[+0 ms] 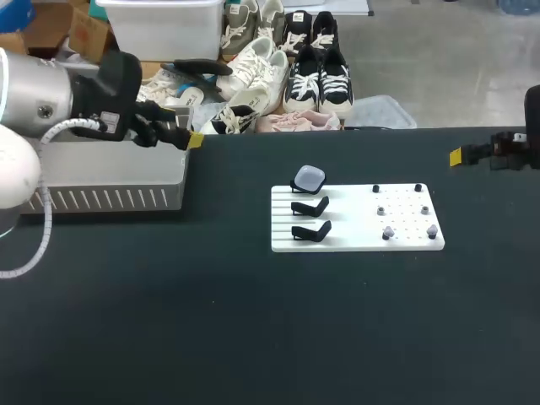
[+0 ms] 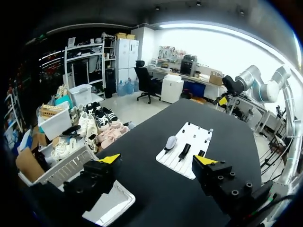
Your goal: Pick up each earbud case from the left stands, insert the matching earbuds, close the lid, and place the case in the box.
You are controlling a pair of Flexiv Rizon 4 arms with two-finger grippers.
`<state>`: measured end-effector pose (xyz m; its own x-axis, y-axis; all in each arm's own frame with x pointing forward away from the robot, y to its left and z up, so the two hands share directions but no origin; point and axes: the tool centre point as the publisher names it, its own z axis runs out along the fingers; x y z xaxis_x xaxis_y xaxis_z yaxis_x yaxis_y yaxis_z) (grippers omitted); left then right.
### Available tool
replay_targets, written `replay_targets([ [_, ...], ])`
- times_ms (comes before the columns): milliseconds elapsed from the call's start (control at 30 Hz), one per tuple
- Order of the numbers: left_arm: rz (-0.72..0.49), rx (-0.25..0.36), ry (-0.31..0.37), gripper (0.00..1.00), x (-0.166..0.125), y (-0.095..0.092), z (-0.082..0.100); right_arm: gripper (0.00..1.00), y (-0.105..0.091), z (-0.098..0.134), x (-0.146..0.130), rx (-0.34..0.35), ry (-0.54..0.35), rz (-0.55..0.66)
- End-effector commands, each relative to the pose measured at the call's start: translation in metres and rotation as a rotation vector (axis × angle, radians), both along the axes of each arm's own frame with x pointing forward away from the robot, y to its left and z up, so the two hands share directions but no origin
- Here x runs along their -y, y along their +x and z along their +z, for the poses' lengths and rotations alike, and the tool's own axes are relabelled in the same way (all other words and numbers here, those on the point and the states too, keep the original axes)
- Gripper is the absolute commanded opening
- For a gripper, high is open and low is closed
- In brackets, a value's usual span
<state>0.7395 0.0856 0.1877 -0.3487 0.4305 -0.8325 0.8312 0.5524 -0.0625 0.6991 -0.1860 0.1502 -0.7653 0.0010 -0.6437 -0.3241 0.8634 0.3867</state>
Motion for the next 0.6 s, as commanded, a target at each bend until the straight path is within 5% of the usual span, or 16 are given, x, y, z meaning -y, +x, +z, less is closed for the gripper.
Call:
replay_targets([
  [33, -0.212, -0.021, -0.036, 1.0, 0.015, 0.017, -0.01, 1.0, 0.001, 0.0, 0.001, -0.001, 0.002, 0.003],
  [600, -0.468, 0.072, 0.015, 1.0, 0.082, 0.032, -0.064, 1.0, 0.001, 0.0, 0.001, -0.001, 0.002, 0.003],
])
